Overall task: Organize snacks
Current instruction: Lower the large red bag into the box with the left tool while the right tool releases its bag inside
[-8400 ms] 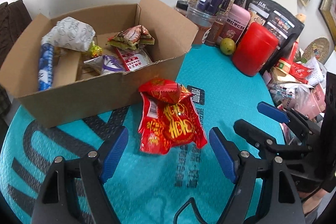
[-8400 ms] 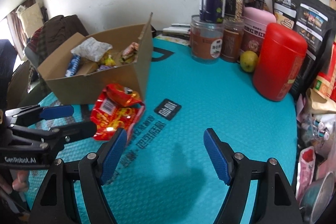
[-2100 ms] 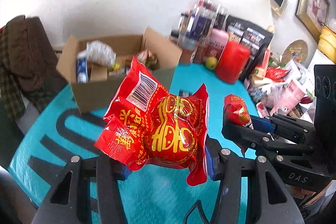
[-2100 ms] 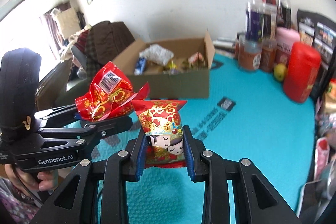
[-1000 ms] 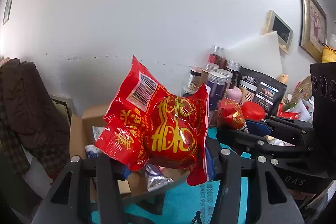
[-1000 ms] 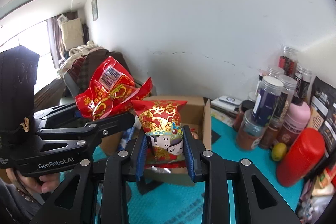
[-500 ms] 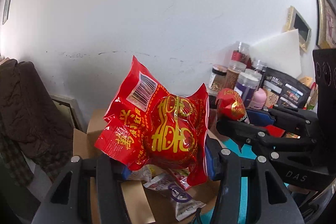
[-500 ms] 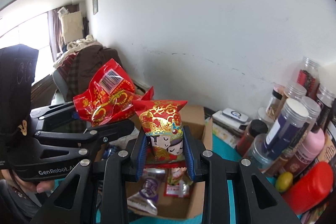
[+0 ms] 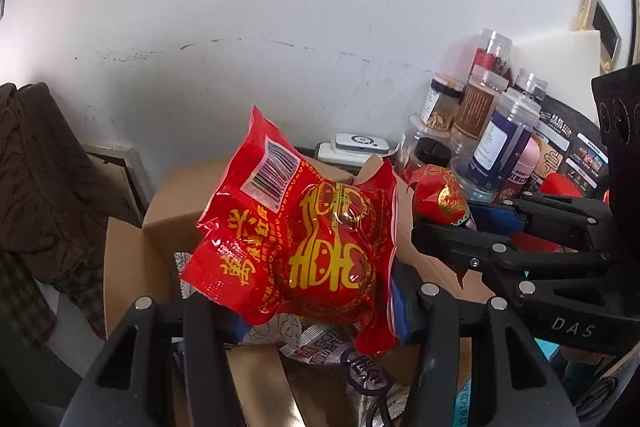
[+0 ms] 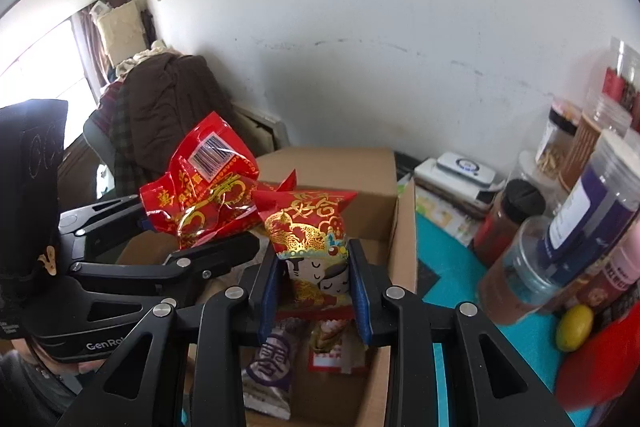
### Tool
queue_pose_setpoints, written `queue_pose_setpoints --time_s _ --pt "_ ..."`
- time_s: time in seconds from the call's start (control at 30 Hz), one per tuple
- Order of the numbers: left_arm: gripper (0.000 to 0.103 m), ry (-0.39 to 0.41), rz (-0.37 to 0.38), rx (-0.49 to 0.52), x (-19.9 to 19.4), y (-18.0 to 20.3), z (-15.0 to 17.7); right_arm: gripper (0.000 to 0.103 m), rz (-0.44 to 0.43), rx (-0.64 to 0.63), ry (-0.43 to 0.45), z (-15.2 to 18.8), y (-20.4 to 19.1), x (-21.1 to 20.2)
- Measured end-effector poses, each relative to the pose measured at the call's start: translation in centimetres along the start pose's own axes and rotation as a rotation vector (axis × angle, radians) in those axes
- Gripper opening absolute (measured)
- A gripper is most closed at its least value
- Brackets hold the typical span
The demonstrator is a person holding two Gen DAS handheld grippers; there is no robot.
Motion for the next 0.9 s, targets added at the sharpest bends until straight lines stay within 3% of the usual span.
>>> queue_pose_setpoints --time_s 0.63,0.9 --pt "0.052 -0.198 -0.064 0.044 4.5 -1.1 2.8 0.031 0.034 -0.006 -0.156 2.1 0.2 4.7" --pt "0.052 -0.230 -0.095 0.079 5.3 -1.1 3.1 0.031 0.091 -0.017 -0.180 2.8 0.7 5.6"
Point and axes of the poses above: each gripper's, at about its wrist camera, not at the fingertips, and x roughly the way its jaws point, y to its right, z to its underside, the point moved 6 cm from there along x, roughly the way its jaws point, and after that the axes turned 3 degrees about x, right-handed, at the moved point
